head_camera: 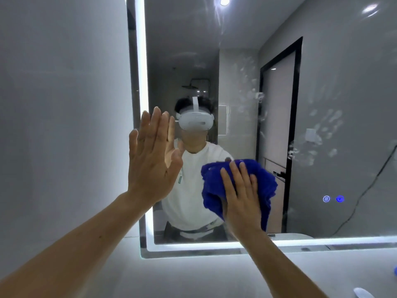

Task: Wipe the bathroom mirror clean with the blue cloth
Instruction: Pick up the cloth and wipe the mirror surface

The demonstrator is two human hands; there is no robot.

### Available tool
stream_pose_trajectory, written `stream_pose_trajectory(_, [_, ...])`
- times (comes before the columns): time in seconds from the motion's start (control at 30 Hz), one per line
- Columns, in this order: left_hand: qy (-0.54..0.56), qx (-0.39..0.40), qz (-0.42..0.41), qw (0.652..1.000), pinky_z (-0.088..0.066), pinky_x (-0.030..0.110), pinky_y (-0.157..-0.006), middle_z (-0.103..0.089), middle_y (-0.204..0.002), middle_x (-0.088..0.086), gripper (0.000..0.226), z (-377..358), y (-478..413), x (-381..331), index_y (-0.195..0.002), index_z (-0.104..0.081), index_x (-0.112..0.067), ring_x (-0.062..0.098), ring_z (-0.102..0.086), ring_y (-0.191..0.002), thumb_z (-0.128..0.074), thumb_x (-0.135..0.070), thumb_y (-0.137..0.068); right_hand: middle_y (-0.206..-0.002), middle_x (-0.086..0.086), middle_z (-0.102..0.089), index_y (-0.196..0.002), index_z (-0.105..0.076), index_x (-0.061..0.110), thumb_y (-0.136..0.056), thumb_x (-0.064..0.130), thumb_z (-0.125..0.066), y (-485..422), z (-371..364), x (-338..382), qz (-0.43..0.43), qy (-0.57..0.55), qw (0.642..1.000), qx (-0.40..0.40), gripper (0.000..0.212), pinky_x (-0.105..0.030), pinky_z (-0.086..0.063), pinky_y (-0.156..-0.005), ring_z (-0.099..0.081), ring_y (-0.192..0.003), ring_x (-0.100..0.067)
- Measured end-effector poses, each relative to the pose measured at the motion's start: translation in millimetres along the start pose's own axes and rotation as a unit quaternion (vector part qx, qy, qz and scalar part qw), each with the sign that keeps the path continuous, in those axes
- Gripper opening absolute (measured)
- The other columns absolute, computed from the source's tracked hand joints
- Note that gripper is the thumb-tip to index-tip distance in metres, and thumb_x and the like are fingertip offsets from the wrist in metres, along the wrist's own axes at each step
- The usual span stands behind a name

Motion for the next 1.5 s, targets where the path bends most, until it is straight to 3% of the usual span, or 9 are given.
stream_pose_trajectory(0.07, [-0.001,0.000,-0.005,1.000,0.009,0.036,-0.121,-0.002,-0.162,-0.003,0.062,-2,-4,-3,-0.153,-0.011,-0.019,0.013,0.005,-0.151,-0.030,-0.043,-0.099,-0.157,-0.014,-0.028,-0.149,-0.024,0.014,-0.099,0.032,-0.041,-53,8,-1,-0.068,-0.011,0.997,-0.026,0.057,-0.047,-0.008,-0.120,-0.018,-0.146,-0.034])
stream_pose_trajectory(0.2, [-0.006,-0.014,-0.012,1.000,0.009,0.036,-0.121,0.001,-0.162,-0.004,0.062,-3,-19,-3,-0.154,-0.006,-0.021,0.013,0.007,-0.151,-0.026,-0.045,-0.101,-0.158,-0.015,-0.027,-0.151,-0.026,0.011,-0.101,0.034,-0.035,-154,20,7,-0.131,-0.036,0.989,-0.052,0.056,-0.047,-0.006,-0.119,-0.016,-0.147,-0.034])
stream_pose_trajectory(0.33, [-0.006,-0.031,-0.012,0.999,-0.008,0.052,-0.121,-0.003,-0.164,0.001,0.063,0,-39,4,-0.156,-0.006,-0.017,0.019,0.000,-0.152,-0.022,-0.044,-0.101,-0.159,-0.014,-0.024,-0.153,-0.024,0.011,-0.102,0.034,-0.033,-189,20,24,-0.162,-0.044,0.983,-0.079,0.056,-0.048,-0.009,-0.120,-0.013,-0.148,-0.033])
stream_pose_trajectory(0.63, [-0.010,-0.053,-0.022,0.998,0.005,0.034,-0.122,0.007,-0.163,-0.009,0.067,-2,-64,-3,-0.157,-0.004,-0.019,0.014,0.005,-0.151,-0.032,-0.038,-0.099,-0.158,-0.011,-0.027,-0.151,-0.025,0.013,-0.095,0.035,-0.041,-66,5,14,0.008,-0.005,1.000,0.009,0.062,-0.046,-0.016,-0.119,-0.019,-0.147,-0.029])
stream_pose_trajectory(0.8, [-0.023,-0.033,-0.011,0.999,0.009,0.032,-0.121,0.009,-0.162,-0.012,0.066,0,-76,-3,-0.157,-0.003,-0.022,0.011,0.008,-0.151,-0.024,-0.042,-0.098,-0.158,-0.011,-0.027,-0.151,-0.026,0.012,-0.098,0.032,-0.034,-137,20,5,-0.103,-0.058,0.993,-0.031,0.057,-0.045,-0.007,-0.121,-0.016,-0.148,-0.029])
stream_pose_trajectory(0.93, [-0.035,0.001,0.011,0.999,0.000,0.044,-0.123,0.001,-0.164,-0.006,0.068,6,-92,4,-0.157,-0.009,-0.021,0.010,0.010,-0.150,-0.017,-0.048,-0.094,-0.160,-0.008,-0.021,-0.154,-0.020,0.016,-0.103,0.032,-0.037,-231,33,-10,-0.146,-0.056,0.986,-0.056,0.056,-0.046,-0.004,-0.120,-0.010,-0.149,-0.028])
stream_pose_trajectory(1.1, [-0.030,-0.003,0.029,0.999,0.000,0.046,-0.122,0.001,-0.164,-0.007,0.073,20,-107,20,-0.156,-0.012,-0.023,0.010,0.008,-0.150,-0.013,-0.056,-0.090,-0.161,-0.010,-0.020,-0.154,-0.020,0.015,-0.104,0.036,-0.034,-266,33,-3,-0.129,-0.034,0.987,-0.084,0.056,-0.043,-0.004,-0.120,-0.010,-0.149,-0.028])
stream_pose_trajectory(1.33, [-0.056,0.005,0.017,0.998,0.011,0.036,-0.119,0.002,-0.163,-0.007,0.070,34,-106,32,-0.156,-0.013,-0.024,0.010,0.008,-0.150,-0.021,-0.053,-0.093,-0.159,-0.006,-0.026,-0.152,-0.025,0.016,-0.099,0.039,-0.033,-149,24,-12,0.087,0.005,0.996,0.024,0.059,-0.047,-0.021,-0.118,-0.023,-0.147,-0.028])
stream_pose_trajectory(1.5, [-0.053,0.017,0.029,0.998,0.006,0.043,-0.122,0.006,-0.162,-0.009,0.075,43,-113,39,-0.155,-0.006,-0.028,0.008,0.012,-0.149,-0.008,-0.062,-0.088,-0.159,-0.008,-0.025,-0.152,-0.025,0.015,-0.101,0.040,-0.030,-209,45,-28,-0.030,-0.045,0.999,-0.007,0.057,-0.045,-0.009,-0.121,-0.016,-0.148,-0.026])
Point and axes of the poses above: each hand's wrist, its own y-axis away from the middle knuckle, its own z-axis out of the back of the hand, x = y × z, the point moved 1 cm from there along -y, towards the middle knuckle
